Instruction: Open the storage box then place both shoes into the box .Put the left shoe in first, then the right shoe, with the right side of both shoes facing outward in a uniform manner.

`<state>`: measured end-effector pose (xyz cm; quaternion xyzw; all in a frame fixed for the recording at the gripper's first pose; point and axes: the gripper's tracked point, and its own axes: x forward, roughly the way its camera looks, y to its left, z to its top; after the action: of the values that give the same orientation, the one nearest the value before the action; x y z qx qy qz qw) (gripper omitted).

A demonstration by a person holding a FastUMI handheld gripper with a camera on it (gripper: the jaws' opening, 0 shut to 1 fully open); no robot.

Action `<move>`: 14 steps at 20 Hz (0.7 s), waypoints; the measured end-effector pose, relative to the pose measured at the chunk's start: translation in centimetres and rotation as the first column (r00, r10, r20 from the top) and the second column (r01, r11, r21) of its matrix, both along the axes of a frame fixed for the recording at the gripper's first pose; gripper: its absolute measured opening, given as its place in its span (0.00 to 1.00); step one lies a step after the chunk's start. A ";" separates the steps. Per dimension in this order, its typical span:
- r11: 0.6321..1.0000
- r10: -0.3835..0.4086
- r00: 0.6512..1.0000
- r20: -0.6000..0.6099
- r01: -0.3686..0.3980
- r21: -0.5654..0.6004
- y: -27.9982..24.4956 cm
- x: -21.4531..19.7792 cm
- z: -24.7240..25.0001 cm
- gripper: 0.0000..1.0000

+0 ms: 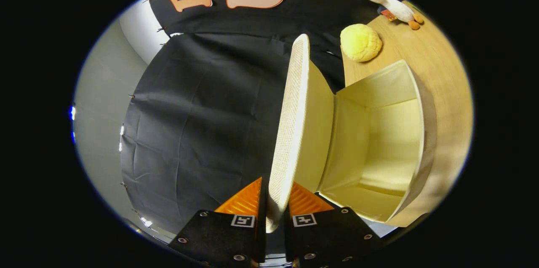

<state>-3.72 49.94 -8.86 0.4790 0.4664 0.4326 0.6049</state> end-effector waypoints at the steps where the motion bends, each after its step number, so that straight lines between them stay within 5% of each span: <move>1: 1.000 -0.006 1.000 0.007 0.006 -0.008 0.8 0.1 0.6 0.18; 11: 0.994 -0.090 0.994 -0.057 0.086 -0.065 11.2 2.1 2.5 0.18; 14: 0.993 -0.112 0.991 -0.068 0.111 -0.030 13.1 2.7 3.6 0.31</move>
<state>-1.05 63.04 -5.23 0.5112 0.4654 0.3749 0.6176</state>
